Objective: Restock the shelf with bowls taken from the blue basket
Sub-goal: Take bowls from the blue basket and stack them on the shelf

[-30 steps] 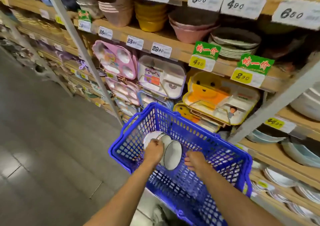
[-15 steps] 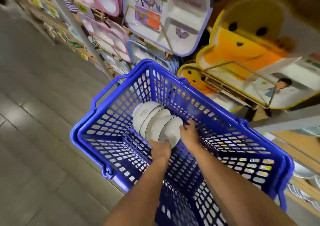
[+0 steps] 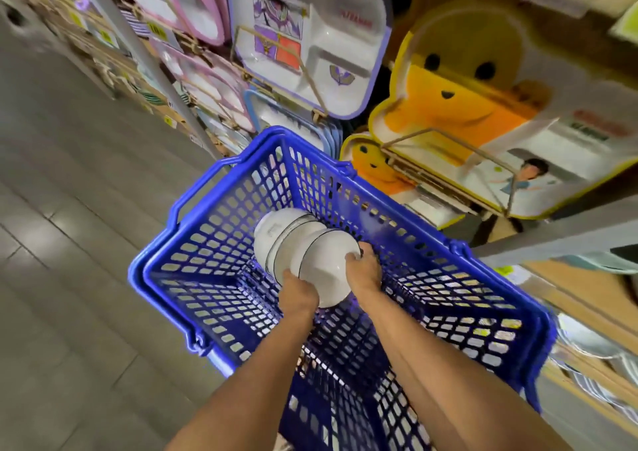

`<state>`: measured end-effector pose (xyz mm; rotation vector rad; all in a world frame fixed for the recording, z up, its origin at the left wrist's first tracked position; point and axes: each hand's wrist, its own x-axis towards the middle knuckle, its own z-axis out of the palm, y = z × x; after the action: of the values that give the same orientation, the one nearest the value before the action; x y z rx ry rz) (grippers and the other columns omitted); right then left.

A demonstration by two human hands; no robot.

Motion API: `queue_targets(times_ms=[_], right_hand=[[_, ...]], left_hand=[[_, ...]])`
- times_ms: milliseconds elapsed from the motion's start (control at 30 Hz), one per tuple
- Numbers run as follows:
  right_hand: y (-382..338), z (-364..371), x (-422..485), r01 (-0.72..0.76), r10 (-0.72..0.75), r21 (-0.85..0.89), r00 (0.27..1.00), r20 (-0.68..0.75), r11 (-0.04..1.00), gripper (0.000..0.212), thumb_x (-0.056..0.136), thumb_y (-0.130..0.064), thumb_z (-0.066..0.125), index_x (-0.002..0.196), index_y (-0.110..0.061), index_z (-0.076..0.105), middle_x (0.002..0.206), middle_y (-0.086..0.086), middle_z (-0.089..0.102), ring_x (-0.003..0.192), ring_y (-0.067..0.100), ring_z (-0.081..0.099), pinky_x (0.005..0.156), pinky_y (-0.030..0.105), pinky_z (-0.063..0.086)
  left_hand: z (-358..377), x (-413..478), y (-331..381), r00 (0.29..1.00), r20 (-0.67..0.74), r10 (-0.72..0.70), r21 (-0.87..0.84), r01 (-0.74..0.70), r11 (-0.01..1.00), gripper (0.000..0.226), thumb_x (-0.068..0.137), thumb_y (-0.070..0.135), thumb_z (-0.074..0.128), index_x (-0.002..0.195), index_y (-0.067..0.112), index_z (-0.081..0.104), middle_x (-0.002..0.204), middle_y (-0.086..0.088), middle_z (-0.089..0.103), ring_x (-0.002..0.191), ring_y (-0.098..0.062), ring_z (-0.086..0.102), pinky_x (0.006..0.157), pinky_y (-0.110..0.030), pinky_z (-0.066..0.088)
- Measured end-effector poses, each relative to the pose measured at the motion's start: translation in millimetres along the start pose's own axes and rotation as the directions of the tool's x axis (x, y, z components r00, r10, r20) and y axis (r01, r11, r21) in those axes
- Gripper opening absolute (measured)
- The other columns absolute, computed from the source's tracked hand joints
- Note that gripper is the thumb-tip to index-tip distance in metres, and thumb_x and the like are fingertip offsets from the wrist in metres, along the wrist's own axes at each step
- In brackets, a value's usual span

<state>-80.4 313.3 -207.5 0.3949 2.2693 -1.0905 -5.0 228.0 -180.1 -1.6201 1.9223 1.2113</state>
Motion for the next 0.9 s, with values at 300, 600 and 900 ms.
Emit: queue_targets(times_ms=[300, 600, 900], right_hand=[[-41.1, -74.5, -51.3, 0.187, -0.194, 0.155, 0.98, 0.031, 0.97, 0.016, 0.097, -0.024, 0.047, 0.097, -0.016, 0.061, 0.099, 0.012, 0.063, 0.092, 0.029, 0.056, 0.075, 0.037, 0.041], [-100.9, -128.2, -130.7, 0.066, -0.229, 0.671, 0.96, 0.158, 0.738, 0.04, 0.098, -0.032, 0.048, 0.134, -0.014, 0.055, 0.13, 0.008, 0.059, 0.119, 0.031, 0.055, 0.106, 0.049, 0.041], [-142.2, -181.9, -224.0, 0.141, -0.335, 0.835, 0.94, 0.055, 0.532, 0.022, 0.09, -0.039, 0.059, 0.096, -0.027, 0.076, 0.105, 0.006, 0.074, 0.099, 0.031, 0.068, 0.09, 0.047, 0.051]], left_hand=[[-69.3, -65.6, 28.9, 0.948, 0.189, 0.256, -0.224, -0.213, 0.951, 0.055, 0.094, 0.001, 0.035, 0.145, 0.021, 0.034, 0.127, -0.018, 0.056, 0.105, -0.038, 0.061, 0.075, -0.05, 0.059], [-157.9, -138.7, 58.5, 0.885, 0.349, 0.309, -0.278, -0.217, 0.936, 0.035, 0.088, -0.005, 0.037, 0.12, 0.007, 0.046, 0.068, -0.011, 0.069, 0.053, -0.025, 0.07, 0.046, -0.032, 0.057], [-216.0, -207.8, 90.7, 0.81, 0.34, 0.478, -0.297, -0.389, 0.872, 0.022, 0.098, 0.015, 0.041, 0.116, 0.007, 0.049, 0.075, -0.013, 0.07, 0.052, -0.024, 0.07, 0.046, -0.034, 0.057]])
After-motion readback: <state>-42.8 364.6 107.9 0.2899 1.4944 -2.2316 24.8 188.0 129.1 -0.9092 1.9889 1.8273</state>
